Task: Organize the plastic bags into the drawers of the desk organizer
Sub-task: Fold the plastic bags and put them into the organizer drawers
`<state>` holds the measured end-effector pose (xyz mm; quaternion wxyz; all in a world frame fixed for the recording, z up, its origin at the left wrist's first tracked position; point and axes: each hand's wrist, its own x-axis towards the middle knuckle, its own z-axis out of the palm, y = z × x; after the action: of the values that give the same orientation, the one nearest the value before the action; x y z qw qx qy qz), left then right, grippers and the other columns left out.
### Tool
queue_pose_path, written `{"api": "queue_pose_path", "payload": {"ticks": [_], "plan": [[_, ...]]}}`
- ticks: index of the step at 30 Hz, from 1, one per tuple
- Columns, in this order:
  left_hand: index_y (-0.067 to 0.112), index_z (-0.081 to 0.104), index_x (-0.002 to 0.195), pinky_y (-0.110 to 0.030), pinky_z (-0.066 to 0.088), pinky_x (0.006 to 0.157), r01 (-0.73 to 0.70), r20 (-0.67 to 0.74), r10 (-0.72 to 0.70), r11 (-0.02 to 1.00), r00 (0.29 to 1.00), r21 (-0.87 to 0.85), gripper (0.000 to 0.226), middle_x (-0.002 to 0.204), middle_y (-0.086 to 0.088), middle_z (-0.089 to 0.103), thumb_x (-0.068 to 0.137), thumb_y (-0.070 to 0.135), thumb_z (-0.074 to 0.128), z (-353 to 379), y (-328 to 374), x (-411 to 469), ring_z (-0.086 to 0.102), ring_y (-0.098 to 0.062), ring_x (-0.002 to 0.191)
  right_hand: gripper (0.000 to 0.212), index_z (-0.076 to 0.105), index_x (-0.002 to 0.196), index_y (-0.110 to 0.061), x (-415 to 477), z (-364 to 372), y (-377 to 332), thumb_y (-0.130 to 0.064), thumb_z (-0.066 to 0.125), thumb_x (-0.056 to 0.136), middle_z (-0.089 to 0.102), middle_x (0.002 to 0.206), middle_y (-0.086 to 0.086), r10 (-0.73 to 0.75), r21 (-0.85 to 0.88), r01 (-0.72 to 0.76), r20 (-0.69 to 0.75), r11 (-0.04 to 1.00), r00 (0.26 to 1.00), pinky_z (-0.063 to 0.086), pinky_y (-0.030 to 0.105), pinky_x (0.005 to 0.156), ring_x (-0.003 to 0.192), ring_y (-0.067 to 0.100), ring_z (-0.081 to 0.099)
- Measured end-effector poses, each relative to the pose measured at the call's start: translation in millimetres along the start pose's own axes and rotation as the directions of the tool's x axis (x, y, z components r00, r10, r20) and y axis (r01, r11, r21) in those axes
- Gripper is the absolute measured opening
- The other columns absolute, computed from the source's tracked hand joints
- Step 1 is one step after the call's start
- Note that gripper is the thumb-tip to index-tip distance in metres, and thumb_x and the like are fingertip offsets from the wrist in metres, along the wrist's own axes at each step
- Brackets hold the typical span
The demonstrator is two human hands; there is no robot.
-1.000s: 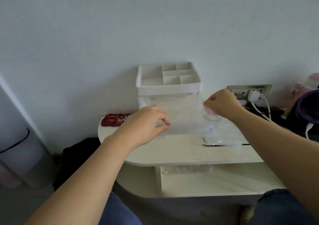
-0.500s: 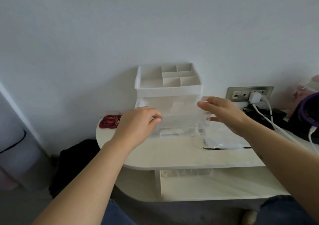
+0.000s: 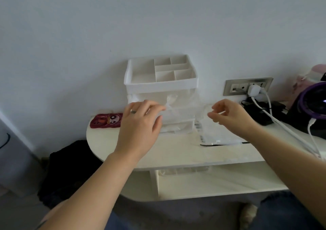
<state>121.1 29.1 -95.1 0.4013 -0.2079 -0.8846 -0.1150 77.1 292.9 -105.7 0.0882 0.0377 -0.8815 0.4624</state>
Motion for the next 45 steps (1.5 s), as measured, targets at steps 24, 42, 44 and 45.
{"api": "queue_pose_path", "payload": {"ticks": [24,42,44,45], "plan": [[0.012,0.002,0.151,-0.034,0.022,0.114,0.122,0.757,0.079,0.971,0.648,-0.206,0.073,0.159,-0.002,0.004,0.095,0.030,0.045,153,96,-19,0.020,-0.023,0.143,0.060,0.008,0.151,-0.018,0,2,90,-0.030,0.038,0.100,0.005,0.159,0.004,0.241,-0.731,0.051,0.289,0.681,0.926,0.030,0.041,0.110,0.140,0.027,0.025],[0.022,0.001,0.151,-0.035,0.030,0.108,0.183,0.765,0.044,0.961,0.643,-0.208,0.077,0.158,-0.002,0.010,0.091,0.031,0.049,152,100,-14,0.033,-0.026,0.136,0.009,0.066,0.082,-0.017,-10,-26,63,-0.024,0.063,0.085,0.065,0.090,-0.006,0.106,-0.579,-0.007,0.137,0.815,0.985,0.047,0.029,0.069,0.085,0.016,0.060],[0.024,0.005,0.151,-0.035,0.026,0.112,0.222,0.777,0.038,0.948,0.629,-0.226,0.077,0.158,-0.002,0.009,0.090,0.032,0.051,151,99,-13,0.026,-0.024,0.140,0.015,0.066,0.074,-0.015,-14,-34,57,-0.028,0.071,0.078,0.064,0.079,-0.012,0.105,-0.488,-0.027,0.133,0.873,0.986,0.049,0.031,0.068,0.077,0.013,0.060],[0.025,0.007,0.151,-0.034,0.023,0.113,0.253,0.780,0.030,0.937,0.625,-0.239,0.077,0.158,-0.001,0.010,0.089,0.032,0.052,151,99,-13,0.023,-0.022,0.141,0.018,0.066,0.071,-0.015,-15,-38,55,-0.031,0.074,0.075,0.063,0.073,-0.013,0.112,-0.431,-0.045,0.132,0.901,0.985,0.049,0.031,0.065,0.071,0.011,0.060]]}}
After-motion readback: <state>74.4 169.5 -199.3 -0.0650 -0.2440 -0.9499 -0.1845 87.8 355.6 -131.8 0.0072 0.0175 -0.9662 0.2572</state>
